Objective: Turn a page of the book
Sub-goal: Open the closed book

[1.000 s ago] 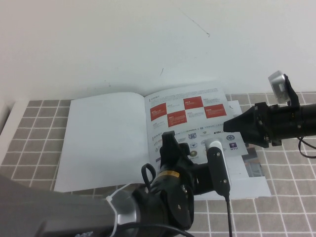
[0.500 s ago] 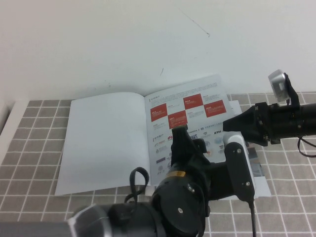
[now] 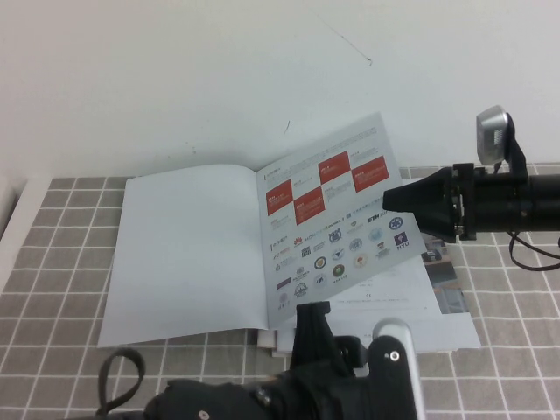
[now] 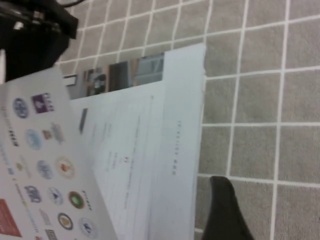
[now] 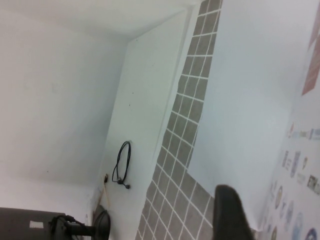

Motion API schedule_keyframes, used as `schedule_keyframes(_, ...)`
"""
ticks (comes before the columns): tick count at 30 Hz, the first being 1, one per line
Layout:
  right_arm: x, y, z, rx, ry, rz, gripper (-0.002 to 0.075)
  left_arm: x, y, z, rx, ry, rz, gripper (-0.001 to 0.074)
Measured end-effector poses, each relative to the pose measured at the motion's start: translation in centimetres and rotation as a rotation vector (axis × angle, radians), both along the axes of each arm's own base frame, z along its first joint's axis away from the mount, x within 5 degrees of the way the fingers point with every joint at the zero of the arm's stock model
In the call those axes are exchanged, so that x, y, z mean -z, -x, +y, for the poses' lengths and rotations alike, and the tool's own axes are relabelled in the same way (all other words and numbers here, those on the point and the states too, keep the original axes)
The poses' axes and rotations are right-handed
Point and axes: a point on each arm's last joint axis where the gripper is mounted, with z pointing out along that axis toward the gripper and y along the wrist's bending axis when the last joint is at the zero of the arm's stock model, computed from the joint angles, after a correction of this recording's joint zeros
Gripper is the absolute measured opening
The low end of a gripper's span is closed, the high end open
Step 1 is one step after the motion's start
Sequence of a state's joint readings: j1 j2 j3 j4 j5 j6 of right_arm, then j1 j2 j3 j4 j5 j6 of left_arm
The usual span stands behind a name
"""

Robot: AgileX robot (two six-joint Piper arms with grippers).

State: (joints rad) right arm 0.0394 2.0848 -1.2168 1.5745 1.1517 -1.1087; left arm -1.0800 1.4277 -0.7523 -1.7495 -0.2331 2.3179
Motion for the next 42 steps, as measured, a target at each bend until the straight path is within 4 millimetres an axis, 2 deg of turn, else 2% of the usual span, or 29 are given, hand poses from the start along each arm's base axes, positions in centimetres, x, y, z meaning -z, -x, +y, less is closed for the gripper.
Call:
schedule_keyframes(9,-0.4,0.5,2.6,-0.044,-0.029,-0.044,0.0367,5.0,-0.7,-1.5,0.03,-0.159,0.064,0.0368)
schedule_keyframes(12,-0.4,0.5,2.8,-0.047,-0.033,-0.047,0.0367,6.2,-1.4,-2.8,0.03,-0.181,0.082,0.0312)
schedule_keyframes(18,-0.5,0.5,2.9,-0.044,-0.038,-0.054,0.0367,6.4,-3.8,-5.5,-0.001,-0.174,0.046,0.0064)
schedule_keyframes(21,-0.5,0.4,2.9,-0.044,-0.038,-0.065,0.0367,6.5,-5.6,-5.9,-0.082,-0.156,0.052,0.0019)
schedule_keyframes(25,-0.5,0.4,2.9,-0.046,-0.036,-0.077,0.0366,6.7,-8.0,-5.0,-0.208,-0.153,0.041,0.0004)
schedule_keyframes(32,-0.5,0.4,2.9,-0.049,-0.033,-0.095,0.0366,6.1,-10.5,-3.5,-0.386,-0.083,-0.032,0.0001)
schedule_keyframes(42,-0.6,0.4,2.9,-0.052,-0.03,-0.125,0.0365,5.5,-11.1,-3.4,-0.489,0.068,-0.027,-0.0001)
